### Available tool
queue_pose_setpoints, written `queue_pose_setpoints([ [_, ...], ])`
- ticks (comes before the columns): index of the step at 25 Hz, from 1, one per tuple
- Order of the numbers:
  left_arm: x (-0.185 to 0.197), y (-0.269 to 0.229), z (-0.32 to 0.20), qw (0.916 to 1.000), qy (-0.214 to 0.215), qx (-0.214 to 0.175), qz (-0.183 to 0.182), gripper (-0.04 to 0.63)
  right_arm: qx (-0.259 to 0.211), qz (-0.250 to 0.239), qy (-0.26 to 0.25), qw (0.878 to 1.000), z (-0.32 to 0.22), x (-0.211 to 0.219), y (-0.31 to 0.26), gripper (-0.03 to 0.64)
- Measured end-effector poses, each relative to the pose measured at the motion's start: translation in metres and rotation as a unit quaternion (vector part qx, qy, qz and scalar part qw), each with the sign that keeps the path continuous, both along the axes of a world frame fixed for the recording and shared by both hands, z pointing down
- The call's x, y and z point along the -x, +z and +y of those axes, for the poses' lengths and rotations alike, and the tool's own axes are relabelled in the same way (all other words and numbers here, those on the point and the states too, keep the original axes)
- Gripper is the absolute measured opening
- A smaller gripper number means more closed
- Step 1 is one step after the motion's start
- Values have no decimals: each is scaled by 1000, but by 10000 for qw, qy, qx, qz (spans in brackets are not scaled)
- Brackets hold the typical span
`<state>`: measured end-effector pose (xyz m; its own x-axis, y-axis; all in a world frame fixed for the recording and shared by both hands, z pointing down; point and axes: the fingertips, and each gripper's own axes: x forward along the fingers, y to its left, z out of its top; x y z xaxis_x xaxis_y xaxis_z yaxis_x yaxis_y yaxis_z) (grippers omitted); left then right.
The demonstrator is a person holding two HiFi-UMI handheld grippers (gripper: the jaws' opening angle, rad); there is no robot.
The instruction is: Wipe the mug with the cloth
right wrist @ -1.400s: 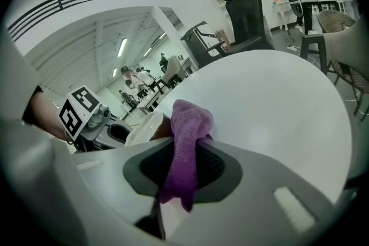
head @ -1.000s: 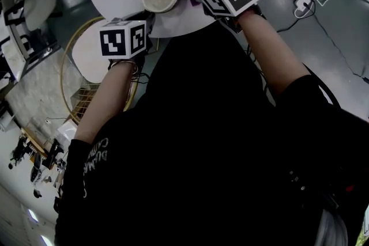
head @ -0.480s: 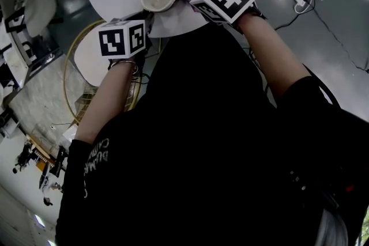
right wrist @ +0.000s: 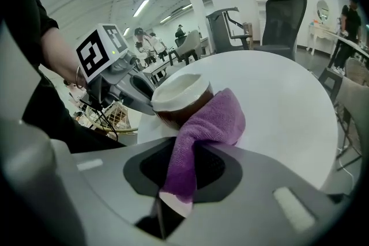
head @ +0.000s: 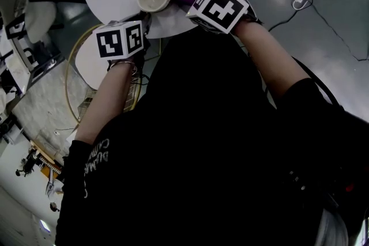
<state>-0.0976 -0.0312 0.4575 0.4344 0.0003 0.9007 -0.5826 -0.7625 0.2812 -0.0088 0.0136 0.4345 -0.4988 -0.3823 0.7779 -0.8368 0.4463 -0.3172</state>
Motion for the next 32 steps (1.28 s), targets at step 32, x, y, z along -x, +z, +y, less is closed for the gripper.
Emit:
queue_pose_setpoints([
  [32,-15,-4,8,9981,568,-228,89,67,294,-1011,-2046,9732,44,119,-6,78],
])
